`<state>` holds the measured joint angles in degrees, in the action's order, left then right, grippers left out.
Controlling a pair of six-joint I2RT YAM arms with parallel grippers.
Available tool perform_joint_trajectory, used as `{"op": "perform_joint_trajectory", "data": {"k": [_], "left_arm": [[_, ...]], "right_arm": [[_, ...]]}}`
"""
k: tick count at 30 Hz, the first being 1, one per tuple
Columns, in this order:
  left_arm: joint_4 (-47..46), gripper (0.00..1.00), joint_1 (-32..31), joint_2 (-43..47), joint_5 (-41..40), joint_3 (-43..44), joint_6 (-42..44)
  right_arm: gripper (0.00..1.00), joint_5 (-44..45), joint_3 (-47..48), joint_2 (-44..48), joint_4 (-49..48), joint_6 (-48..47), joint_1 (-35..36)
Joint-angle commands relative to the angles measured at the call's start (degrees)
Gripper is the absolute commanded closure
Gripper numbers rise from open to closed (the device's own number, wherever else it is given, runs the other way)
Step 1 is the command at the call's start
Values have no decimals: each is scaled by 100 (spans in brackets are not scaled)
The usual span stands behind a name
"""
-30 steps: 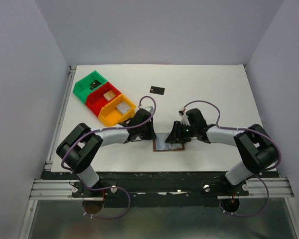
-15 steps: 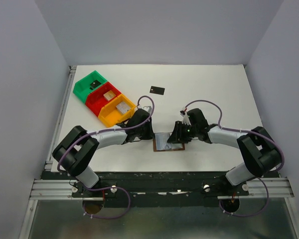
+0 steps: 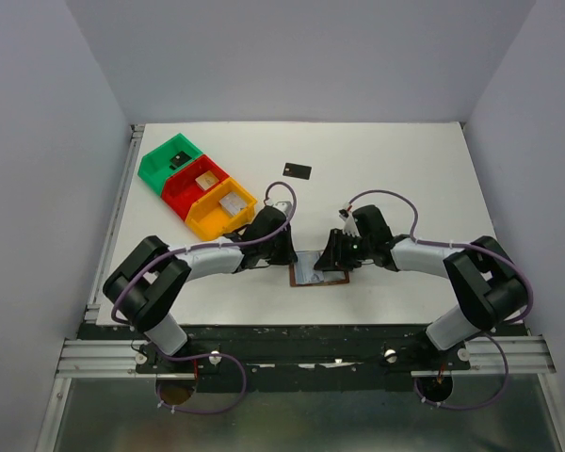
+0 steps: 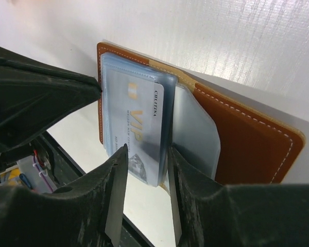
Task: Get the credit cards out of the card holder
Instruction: Remove the credit card from the card holder.
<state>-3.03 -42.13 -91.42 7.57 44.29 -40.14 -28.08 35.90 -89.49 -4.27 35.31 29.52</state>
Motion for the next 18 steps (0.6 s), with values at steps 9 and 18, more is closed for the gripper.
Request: {"op": "perform_joint_trajectory", "data": {"k": [9,18], "left_arm": [[39,91,-32,-500,157,176,68],[118,92,-32,-553,7,124,50]], "right_arm": [[59,-321,-162,-42,-460,274,-34],[61,-278,-276,178,-557,398,-78]]}}
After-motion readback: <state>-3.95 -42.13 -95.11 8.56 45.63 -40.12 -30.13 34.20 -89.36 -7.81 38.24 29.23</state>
